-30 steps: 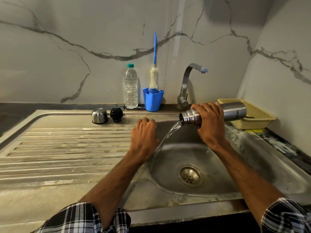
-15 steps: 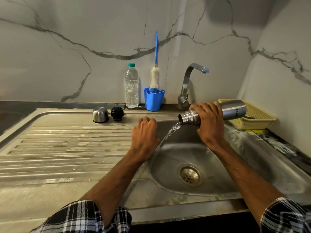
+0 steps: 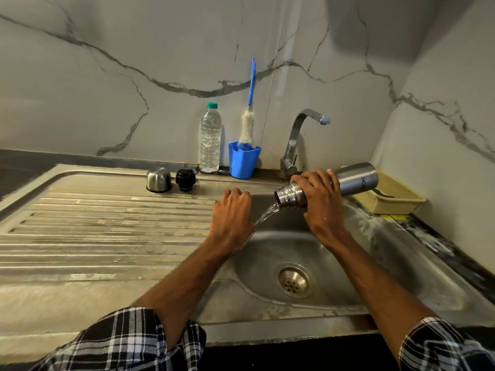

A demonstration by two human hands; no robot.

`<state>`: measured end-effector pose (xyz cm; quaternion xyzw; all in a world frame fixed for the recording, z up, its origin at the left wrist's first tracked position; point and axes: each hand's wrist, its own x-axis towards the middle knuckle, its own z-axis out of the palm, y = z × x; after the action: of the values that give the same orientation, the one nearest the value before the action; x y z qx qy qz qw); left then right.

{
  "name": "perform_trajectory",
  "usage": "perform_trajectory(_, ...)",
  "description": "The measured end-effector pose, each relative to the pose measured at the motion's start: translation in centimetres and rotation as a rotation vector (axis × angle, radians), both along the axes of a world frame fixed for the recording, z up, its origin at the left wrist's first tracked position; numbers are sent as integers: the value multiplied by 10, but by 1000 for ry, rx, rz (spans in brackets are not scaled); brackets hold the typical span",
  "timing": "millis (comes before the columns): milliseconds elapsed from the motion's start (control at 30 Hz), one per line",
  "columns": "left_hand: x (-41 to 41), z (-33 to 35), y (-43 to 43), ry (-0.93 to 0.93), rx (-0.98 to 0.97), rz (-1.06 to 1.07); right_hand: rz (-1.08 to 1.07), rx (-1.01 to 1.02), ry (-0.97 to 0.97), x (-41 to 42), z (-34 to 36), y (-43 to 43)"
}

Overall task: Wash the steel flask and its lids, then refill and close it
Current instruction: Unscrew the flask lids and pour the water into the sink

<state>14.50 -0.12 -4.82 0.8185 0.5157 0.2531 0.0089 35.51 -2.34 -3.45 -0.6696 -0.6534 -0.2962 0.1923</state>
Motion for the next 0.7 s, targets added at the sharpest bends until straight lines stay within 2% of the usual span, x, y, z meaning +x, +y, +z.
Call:
perform_trajectory(200,-1,-1,0,8,-13,-13,42,-15,-56,-13,-3,-8)
perform_trajectory(333,0,0,-2,15,-14,-15,52,-113,-149,-15,0,-11)
perform_trajectory(500,3,-1,-5,18,-2,-36,59,-211,-409,-14,15,0)
perform_trajectory(700,0,-2,-4,57,-11,-26,-27,-295,-714,-33,55,7)
